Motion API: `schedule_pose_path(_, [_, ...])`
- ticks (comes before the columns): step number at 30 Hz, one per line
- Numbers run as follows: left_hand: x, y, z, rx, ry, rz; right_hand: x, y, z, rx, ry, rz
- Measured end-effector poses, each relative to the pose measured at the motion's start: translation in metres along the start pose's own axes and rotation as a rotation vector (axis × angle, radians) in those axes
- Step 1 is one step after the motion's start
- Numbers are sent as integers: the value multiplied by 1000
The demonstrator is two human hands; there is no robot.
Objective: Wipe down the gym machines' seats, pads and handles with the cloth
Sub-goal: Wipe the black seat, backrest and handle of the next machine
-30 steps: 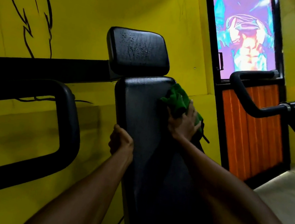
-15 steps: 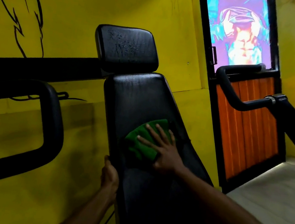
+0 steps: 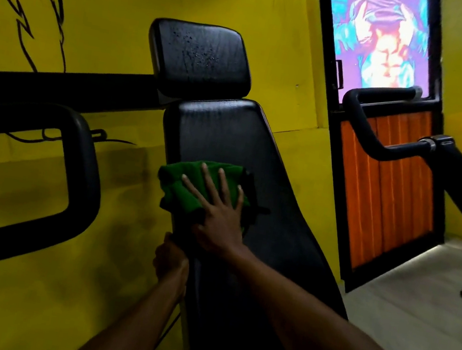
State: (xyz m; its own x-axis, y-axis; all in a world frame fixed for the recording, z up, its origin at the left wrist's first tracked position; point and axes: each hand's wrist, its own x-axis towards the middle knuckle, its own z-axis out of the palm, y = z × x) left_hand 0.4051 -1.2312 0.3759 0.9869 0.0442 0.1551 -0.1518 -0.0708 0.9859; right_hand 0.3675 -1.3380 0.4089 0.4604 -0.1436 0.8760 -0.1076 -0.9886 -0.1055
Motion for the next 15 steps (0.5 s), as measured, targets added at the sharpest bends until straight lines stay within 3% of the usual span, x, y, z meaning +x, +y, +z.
schedule_pose_path(2, [2, -1, 1, -4, -13, 14, 21, 11, -10, -43, -28, -38])
schedule_pose_path(6, [11, -8, 5, 6, -26, -41, 85, -15, -28, 166, -49, 289])
schedule_pose_path(8, [14, -11, 2, -53, -8, -31, 94, -35, -26, 192, -21, 339])
schedule_pose_path(13, [13, -8, 6, 18, 9, -15, 37, 12, -4, -107, 70, -268])
schedule_pose_path(15, [12, -9, 6, 24, 3, -3, 22, 45, -4, -95, 83, -248])
